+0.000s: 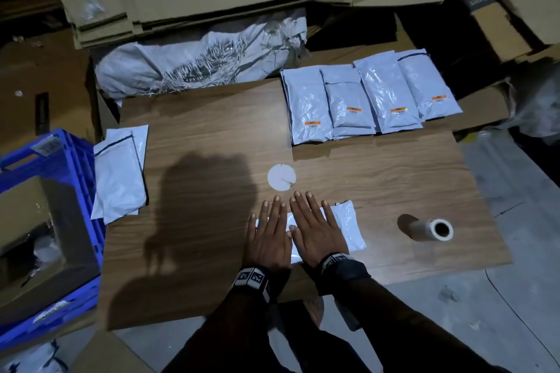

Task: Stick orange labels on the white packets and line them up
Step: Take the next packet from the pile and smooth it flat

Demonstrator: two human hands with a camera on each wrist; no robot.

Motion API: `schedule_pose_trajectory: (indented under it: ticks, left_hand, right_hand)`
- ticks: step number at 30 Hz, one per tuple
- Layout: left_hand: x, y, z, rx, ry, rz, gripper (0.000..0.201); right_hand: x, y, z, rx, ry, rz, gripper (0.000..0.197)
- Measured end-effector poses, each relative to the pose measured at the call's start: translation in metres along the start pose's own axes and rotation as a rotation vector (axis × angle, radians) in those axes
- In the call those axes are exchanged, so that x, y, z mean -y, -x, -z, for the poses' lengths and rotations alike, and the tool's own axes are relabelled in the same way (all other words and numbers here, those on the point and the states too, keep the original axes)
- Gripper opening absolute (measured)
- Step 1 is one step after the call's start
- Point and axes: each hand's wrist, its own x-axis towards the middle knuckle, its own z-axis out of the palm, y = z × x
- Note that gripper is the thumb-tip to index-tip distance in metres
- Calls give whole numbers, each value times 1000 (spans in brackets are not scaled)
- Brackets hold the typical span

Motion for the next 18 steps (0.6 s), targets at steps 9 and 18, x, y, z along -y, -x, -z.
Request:
schedule_pose_trajectory:
  ticks: [9, 18]
  left_hand:
    - [-2, 6, 7, -81, -22, -52, 59]
    - [14, -7, 5, 95, 5, -55, 66]
  right_hand:
    - [-1, -4, -1, 8, 32, -8, 66]
    - [-39, 7, 12, 75, 7, 85, 66]
